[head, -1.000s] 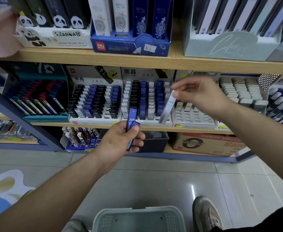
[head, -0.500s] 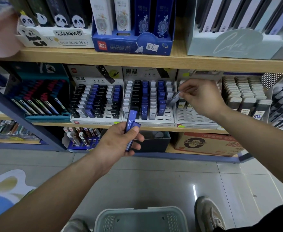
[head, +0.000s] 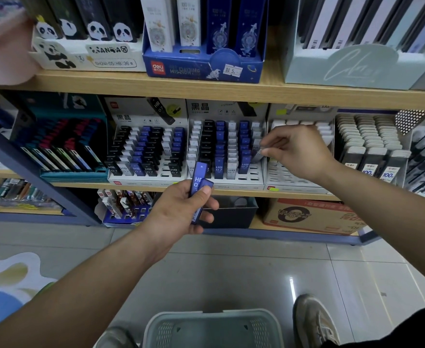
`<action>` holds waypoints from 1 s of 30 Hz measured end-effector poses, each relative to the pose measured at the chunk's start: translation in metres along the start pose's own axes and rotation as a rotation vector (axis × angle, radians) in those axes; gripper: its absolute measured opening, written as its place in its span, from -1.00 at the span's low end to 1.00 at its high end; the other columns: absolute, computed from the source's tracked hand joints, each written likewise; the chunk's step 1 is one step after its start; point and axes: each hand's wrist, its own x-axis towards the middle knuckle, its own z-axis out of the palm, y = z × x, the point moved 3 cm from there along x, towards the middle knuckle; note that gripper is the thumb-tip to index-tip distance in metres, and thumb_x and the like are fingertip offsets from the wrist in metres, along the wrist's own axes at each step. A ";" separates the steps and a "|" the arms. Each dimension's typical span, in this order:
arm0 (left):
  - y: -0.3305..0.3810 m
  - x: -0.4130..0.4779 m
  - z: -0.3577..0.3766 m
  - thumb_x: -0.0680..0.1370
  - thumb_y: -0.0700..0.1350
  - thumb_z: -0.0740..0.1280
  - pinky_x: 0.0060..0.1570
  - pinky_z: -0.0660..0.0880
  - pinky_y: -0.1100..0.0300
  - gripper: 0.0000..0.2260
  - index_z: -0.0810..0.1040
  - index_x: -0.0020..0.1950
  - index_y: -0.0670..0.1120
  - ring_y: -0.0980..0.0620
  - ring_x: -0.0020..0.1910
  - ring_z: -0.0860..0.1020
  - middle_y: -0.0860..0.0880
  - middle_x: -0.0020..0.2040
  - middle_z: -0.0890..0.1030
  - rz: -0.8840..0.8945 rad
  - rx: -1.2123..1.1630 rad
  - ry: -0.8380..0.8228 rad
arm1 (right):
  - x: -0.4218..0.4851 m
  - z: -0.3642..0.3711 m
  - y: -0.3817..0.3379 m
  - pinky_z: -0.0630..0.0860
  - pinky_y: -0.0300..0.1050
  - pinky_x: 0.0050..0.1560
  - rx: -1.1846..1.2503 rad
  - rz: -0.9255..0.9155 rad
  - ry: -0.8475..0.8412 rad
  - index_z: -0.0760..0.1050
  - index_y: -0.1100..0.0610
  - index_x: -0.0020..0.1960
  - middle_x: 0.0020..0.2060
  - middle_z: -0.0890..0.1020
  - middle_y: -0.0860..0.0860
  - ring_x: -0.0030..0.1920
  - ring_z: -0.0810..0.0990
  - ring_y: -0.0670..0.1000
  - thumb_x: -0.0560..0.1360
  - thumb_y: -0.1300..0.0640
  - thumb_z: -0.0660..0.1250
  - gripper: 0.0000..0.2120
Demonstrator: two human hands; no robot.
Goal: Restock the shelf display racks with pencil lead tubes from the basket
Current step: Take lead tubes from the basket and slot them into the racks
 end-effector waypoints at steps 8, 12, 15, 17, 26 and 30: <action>-0.001 0.001 -0.002 0.66 -0.03 0.26 -0.36 0.52 0.21 -0.83 0.55 0.15 -0.09 0.08 -0.32 0.60 0.01 -0.21 0.68 -0.004 -0.028 -0.006 | 0.007 0.004 0.005 0.38 -0.55 -0.11 -0.103 -0.024 0.093 0.65 0.12 0.01 -0.20 0.65 -0.07 -0.20 0.58 -0.15 0.51 0.17 0.46 -0.91; -0.002 0.002 -0.002 0.65 -0.04 0.27 -0.36 0.52 0.22 -0.84 0.56 0.14 -0.09 0.07 -0.31 0.61 0.00 -0.21 0.68 -0.002 -0.046 -0.012 | 0.010 0.002 0.004 0.50 -0.23 -0.04 -0.184 -0.105 0.129 0.66 0.16 0.02 -0.12 0.70 0.04 -0.14 0.63 -0.01 0.52 0.20 0.44 -0.91; -0.003 0.001 -0.003 0.65 -0.06 0.27 -0.35 0.54 0.23 -0.83 0.56 0.15 -0.09 0.07 -0.32 0.61 0.00 -0.22 0.68 -0.002 -0.065 -0.015 | 0.012 0.004 0.006 0.54 -0.13 0.00 -0.236 -0.151 0.109 0.66 0.17 0.03 -0.08 0.70 0.08 -0.09 0.63 0.06 0.52 0.21 0.43 -0.90; -0.003 0.001 -0.004 0.65 -0.07 0.27 -0.34 0.55 0.22 -0.84 0.57 0.15 -0.09 0.07 -0.31 0.61 0.00 -0.22 0.68 -0.002 -0.079 -0.019 | 0.013 0.008 0.008 0.52 -0.12 0.01 -0.271 -0.180 0.101 0.67 0.16 0.04 -0.06 0.67 0.08 -0.07 0.61 0.08 0.53 0.21 0.42 -0.89; -0.002 0.001 -0.006 0.65 -0.19 0.28 -0.26 0.59 0.20 -0.89 0.54 0.15 -0.13 0.03 -0.26 0.65 -0.04 -0.18 0.69 0.013 -0.134 -0.048 | 0.009 0.012 0.004 0.49 -0.10 0.03 -0.320 -0.177 0.101 0.66 0.14 0.14 0.00 0.56 0.04 -0.04 0.54 0.03 0.54 0.16 0.39 -0.81; 0.000 -0.003 -0.008 0.63 -0.20 0.31 -0.25 0.60 0.17 -0.87 0.51 0.18 -0.13 0.01 -0.23 0.67 -0.08 -0.12 0.71 0.038 -0.155 -0.059 | -0.007 0.017 -0.038 0.52 -0.23 -0.12 -0.046 -0.122 -0.032 0.64 0.02 -0.02 -0.18 0.61 -0.11 -0.22 0.56 -0.17 0.54 0.14 0.41 -0.95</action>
